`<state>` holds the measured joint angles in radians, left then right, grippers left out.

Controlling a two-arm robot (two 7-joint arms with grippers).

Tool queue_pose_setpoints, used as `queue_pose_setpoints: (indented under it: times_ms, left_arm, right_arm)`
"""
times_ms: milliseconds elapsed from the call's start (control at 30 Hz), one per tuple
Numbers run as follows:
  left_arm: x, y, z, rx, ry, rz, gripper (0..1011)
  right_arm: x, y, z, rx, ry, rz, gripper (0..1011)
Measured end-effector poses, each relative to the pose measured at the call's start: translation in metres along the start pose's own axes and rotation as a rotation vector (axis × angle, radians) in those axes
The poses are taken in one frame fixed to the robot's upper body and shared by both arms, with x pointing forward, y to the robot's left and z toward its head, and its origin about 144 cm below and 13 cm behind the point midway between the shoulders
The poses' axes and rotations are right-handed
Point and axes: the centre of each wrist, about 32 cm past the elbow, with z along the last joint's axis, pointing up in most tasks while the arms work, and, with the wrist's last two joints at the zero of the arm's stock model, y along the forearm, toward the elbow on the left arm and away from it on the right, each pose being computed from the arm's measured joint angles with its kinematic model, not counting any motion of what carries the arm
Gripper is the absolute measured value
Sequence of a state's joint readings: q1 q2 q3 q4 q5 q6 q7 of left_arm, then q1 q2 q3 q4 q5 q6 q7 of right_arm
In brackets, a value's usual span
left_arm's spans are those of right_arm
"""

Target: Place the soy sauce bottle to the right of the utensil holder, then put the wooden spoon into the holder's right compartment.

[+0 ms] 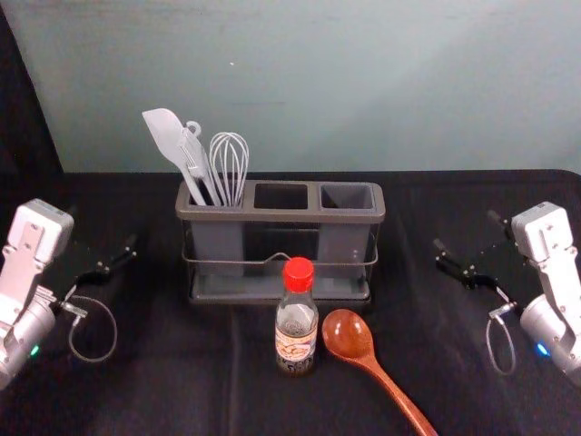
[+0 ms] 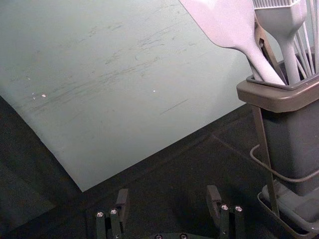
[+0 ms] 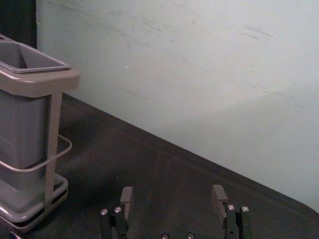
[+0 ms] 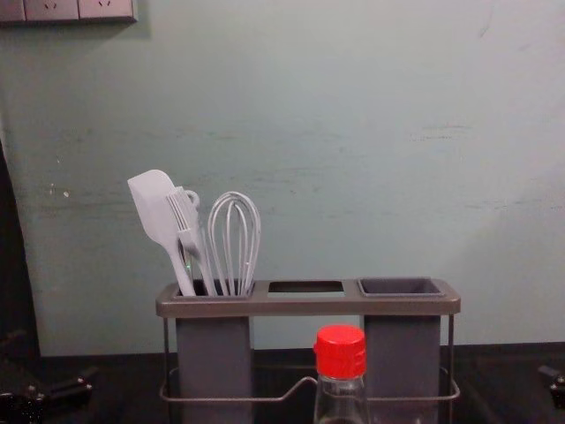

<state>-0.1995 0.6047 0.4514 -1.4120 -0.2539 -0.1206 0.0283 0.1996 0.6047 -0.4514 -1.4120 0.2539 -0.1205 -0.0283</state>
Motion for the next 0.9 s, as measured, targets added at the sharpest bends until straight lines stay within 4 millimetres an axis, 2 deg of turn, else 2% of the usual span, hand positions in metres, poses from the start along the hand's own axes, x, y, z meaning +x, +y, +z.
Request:
queue_pose_setpoints:
  times_ms: [900]
  left_arm:
    - [0.0000,0.0000,0.0000,0.000,0.000,0.000,1011]
  right_arm:
    - [0.0000,0.0000,0.0000,0.000,0.000,0.000,1004]
